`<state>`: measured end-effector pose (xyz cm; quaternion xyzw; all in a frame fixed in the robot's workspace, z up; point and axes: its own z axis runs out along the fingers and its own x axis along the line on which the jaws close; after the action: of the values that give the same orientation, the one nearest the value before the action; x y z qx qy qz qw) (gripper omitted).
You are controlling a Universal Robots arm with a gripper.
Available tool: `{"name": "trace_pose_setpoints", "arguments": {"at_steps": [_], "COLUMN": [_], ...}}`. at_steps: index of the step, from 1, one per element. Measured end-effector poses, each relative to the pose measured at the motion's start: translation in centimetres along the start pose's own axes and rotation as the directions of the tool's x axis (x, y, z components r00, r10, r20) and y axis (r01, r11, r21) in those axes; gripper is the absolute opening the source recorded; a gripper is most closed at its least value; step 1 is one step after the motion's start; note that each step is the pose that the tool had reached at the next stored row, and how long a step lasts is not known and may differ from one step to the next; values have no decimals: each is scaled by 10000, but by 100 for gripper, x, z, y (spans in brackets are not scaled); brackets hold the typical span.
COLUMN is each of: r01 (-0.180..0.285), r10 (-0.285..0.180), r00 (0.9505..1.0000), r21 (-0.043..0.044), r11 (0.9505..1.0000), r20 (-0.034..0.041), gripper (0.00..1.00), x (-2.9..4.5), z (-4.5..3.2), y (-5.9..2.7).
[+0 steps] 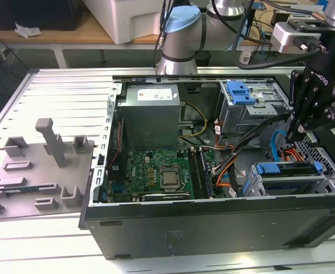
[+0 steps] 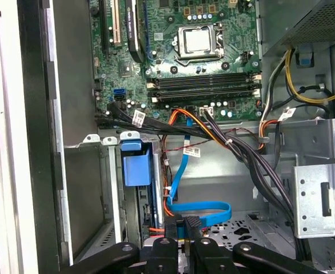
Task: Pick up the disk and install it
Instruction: 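Insert the second disk wire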
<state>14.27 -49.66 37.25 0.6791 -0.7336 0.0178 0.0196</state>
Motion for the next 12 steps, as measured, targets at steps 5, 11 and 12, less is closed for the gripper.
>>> {"name": "trace_pose_setpoints", "arguments": {"at_steps": [5, 11, 12], "r01": [-3, -3, -3], "r10": [3, 3, 3], "r00": [10000, 10000, 10000], "r21": [-4, -11, -11], "r11": [10000, 10000, 10000], "r20": [39, 39, 38], "gripper": [16, 16, 16], "x": [9, 11, 11], "z": [0, 0, 0], "y": [0, 0, -1]}}
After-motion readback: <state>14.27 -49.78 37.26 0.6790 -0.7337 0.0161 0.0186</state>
